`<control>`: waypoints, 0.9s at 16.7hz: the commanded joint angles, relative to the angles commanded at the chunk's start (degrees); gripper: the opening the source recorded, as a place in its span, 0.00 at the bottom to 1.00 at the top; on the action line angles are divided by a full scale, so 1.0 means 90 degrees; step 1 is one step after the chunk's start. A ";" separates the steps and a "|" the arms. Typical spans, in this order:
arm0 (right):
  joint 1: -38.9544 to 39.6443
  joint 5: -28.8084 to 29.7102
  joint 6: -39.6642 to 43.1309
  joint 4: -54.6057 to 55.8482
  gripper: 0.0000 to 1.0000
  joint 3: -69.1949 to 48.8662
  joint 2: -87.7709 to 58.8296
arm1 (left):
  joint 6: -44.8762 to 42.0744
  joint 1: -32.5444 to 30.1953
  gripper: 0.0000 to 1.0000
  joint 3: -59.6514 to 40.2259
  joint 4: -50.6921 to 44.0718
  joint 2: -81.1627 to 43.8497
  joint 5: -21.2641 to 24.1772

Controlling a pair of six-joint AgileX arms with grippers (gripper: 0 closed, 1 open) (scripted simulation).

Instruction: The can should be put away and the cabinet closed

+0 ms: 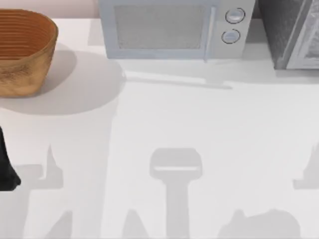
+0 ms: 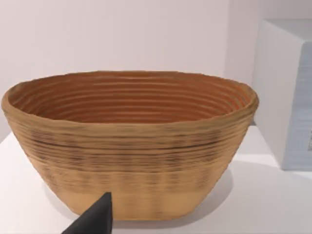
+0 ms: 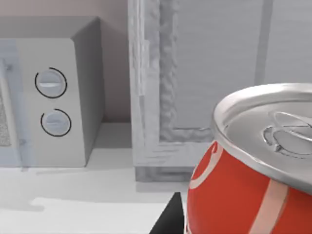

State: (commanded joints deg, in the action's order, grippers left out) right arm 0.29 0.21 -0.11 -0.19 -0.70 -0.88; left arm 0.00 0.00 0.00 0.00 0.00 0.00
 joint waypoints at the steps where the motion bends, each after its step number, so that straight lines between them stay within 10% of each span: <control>1: 0.0024 0.0026 -0.0003 -0.0056 0.00 -0.0136 -0.0132 | 0.0000 0.0000 1.00 0.0000 0.0000 0.0000 0.0000; 15: 0.0765 0.0812 -0.0070 -0.1741 0.00 -0.7583 -0.5606 | 0.0000 0.0000 1.00 0.0000 0.0000 0.0000 0.0000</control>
State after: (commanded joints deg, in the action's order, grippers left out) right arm 7.17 7.52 -0.74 -15.86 -68.94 -51.34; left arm 0.00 0.00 0.00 0.00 0.00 0.00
